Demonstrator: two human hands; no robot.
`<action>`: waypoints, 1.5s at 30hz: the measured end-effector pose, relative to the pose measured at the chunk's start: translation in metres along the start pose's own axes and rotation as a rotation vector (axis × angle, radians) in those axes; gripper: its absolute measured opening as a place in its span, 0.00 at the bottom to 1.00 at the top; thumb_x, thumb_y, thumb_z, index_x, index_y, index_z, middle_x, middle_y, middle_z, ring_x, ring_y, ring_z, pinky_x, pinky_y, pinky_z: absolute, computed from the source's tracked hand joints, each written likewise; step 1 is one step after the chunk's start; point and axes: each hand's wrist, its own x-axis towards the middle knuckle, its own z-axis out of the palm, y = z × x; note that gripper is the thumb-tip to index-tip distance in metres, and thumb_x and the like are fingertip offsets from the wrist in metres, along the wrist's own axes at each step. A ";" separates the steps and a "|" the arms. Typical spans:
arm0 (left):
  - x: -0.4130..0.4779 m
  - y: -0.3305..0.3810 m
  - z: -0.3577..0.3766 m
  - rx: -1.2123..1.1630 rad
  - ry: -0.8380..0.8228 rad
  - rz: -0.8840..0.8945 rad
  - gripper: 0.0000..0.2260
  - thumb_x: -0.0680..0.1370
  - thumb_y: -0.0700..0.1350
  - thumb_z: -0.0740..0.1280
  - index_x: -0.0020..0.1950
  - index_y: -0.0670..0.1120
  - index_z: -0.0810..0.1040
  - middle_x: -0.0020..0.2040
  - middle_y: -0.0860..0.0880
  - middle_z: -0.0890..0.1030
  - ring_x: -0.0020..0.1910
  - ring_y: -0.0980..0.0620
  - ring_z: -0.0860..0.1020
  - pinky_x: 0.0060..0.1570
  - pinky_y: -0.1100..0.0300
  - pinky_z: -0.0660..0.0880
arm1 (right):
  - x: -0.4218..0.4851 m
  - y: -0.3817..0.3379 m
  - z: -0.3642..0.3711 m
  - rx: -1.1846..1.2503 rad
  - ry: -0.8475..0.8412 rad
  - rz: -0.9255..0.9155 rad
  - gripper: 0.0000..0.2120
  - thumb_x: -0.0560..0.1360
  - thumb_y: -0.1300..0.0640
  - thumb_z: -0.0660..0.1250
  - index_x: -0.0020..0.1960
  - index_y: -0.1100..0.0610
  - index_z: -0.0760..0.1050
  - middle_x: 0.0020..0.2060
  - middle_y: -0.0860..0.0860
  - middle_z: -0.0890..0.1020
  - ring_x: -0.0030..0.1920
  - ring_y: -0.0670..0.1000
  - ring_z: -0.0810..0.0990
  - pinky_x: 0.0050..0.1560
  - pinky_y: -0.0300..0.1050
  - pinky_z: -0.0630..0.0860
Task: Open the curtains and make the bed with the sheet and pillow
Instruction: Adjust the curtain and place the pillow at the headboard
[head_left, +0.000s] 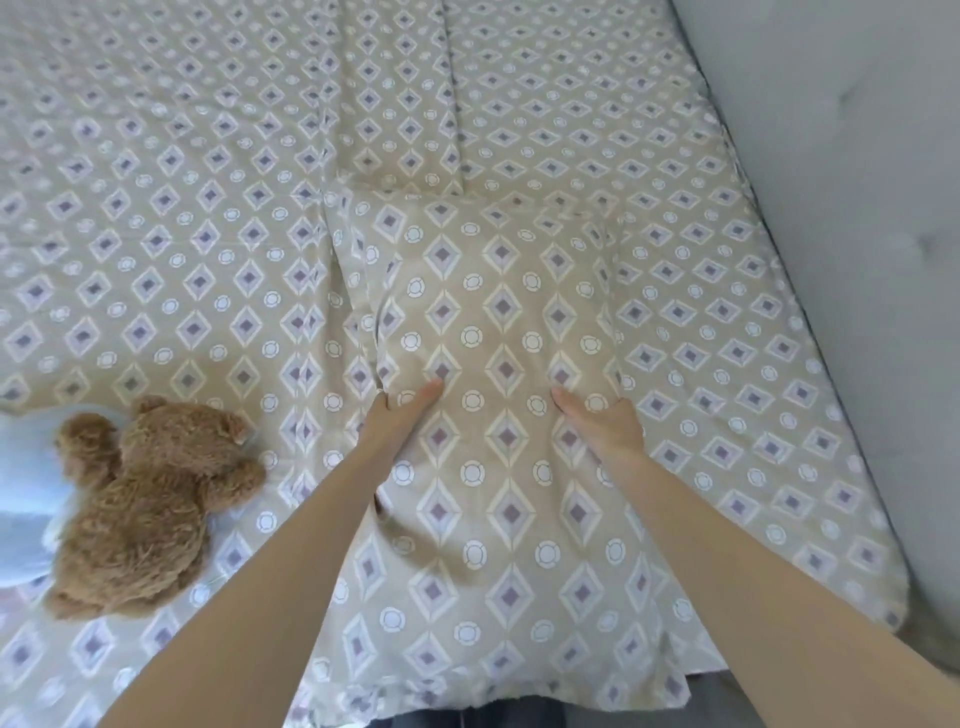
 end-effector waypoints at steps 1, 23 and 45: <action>-0.006 0.008 -0.004 -0.017 -0.001 0.005 0.46 0.61 0.68 0.73 0.72 0.47 0.65 0.67 0.50 0.73 0.63 0.46 0.74 0.66 0.48 0.70 | -0.008 -0.005 -0.003 0.043 0.035 -0.048 0.40 0.65 0.37 0.74 0.67 0.58 0.66 0.60 0.53 0.77 0.61 0.57 0.76 0.58 0.48 0.72; -0.193 0.246 -0.020 0.113 -0.184 0.072 0.12 0.71 0.40 0.62 0.31 0.48 0.62 0.19 0.53 0.59 0.16 0.56 0.55 0.18 0.69 0.53 | -0.168 -0.205 -0.204 0.001 -0.128 -0.218 0.18 0.68 0.65 0.71 0.54 0.62 0.68 0.36 0.52 0.73 0.33 0.47 0.73 0.28 0.38 0.70; -0.119 0.473 0.065 0.280 0.110 0.558 0.28 0.80 0.38 0.57 0.78 0.48 0.51 0.74 0.44 0.64 0.67 0.43 0.69 0.56 0.55 0.68 | 0.012 -0.356 -0.249 -0.281 -0.101 -0.742 0.26 0.79 0.62 0.58 0.76 0.51 0.60 0.76 0.49 0.60 0.75 0.50 0.59 0.73 0.45 0.61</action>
